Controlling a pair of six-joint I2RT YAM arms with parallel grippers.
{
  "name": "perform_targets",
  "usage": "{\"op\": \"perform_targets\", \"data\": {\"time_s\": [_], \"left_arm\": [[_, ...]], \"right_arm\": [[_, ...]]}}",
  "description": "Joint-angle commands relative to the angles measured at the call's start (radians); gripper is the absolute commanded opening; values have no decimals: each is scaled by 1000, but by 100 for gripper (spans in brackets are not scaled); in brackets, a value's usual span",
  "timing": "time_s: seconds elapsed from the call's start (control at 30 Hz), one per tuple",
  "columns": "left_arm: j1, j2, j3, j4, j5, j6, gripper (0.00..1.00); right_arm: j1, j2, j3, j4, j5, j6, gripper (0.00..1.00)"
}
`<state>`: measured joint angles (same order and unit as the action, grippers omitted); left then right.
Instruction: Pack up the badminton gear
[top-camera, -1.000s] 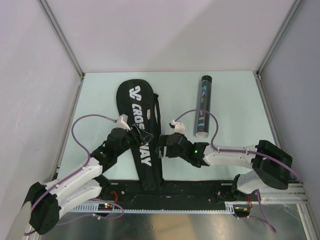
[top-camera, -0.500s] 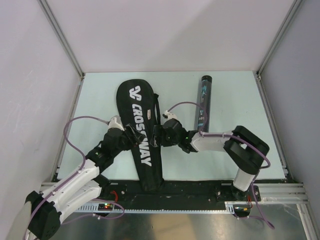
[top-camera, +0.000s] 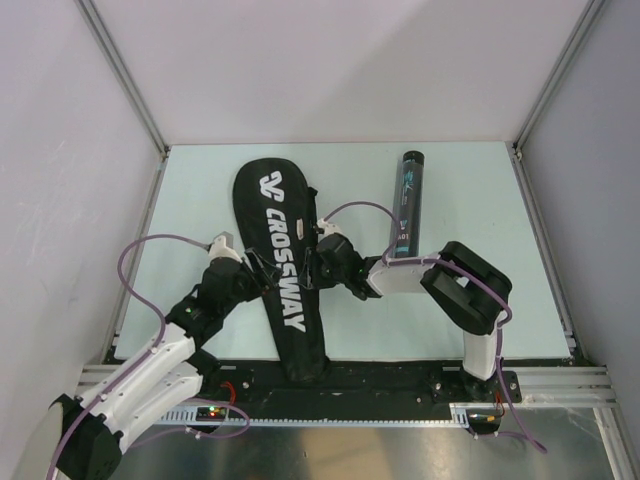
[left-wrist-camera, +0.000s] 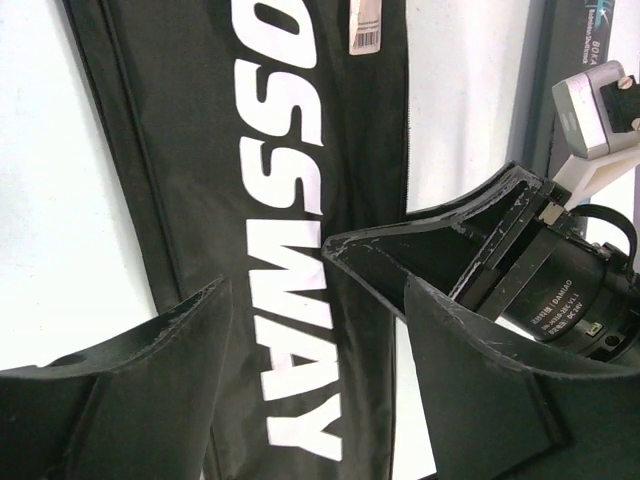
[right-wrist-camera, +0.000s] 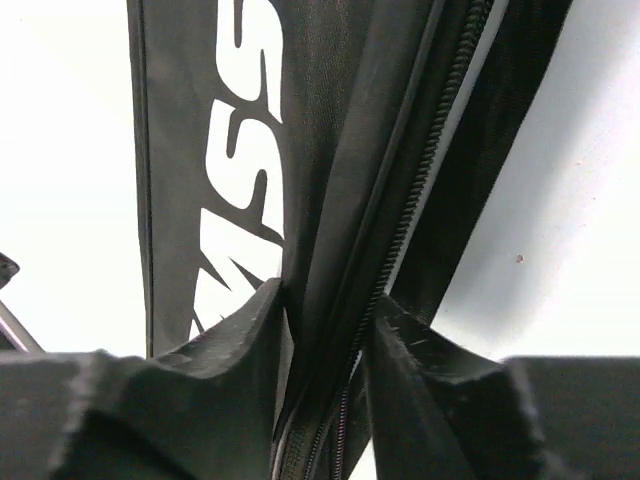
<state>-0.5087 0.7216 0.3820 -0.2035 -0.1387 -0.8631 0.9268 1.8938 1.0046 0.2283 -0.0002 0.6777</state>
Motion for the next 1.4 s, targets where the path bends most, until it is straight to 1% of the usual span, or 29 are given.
{"op": "perform_targets", "data": {"time_s": [0.0,0.03,0.07,0.1,0.17,0.3,0.43,0.53,0.67,0.73,0.83,0.97,1.07,1.23,1.37], "left_arm": [[11,-14,49,-13,-39,53,75],[11,-15,55,-20,-48,57,75],[12,-16,60,-27,-58,60,76],[13,-16,67,-34,-72,64,76],[22,-12,92,-50,-89,79,77],[42,14,177,-81,-114,112,77],[78,91,294,-131,-113,126,77],[124,147,382,-163,-96,85,77],[192,210,486,-181,-42,22,77],[218,249,543,-185,-24,29,77],[270,302,612,-192,-1,36,77],[349,346,678,-192,21,27,78],[414,379,703,-190,91,22,77],[484,430,690,-191,184,50,77],[504,430,647,-191,205,49,77]], "right_arm": [[-3,19,12,-14,-7,-14,27],[-8,6,12,-21,-4,-28,20],[-11,-5,12,-27,13,-40,11],[-13,-27,12,-37,27,-60,5],[-15,-79,12,-57,68,-110,1],[1,-199,22,-135,181,-250,0],[38,-294,61,-241,314,-411,0],[84,-344,96,-306,422,-556,0],[169,-366,128,-346,583,-755,0],[229,-353,131,-328,689,-881,0],[324,-301,133,-303,855,-1023,0],[415,-206,126,-306,985,-1066,0],[476,-136,119,-299,1068,-1055,0],[549,-53,117,-312,1105,-991,0],[599,-8,115,-309,1124,-967,0]]}}
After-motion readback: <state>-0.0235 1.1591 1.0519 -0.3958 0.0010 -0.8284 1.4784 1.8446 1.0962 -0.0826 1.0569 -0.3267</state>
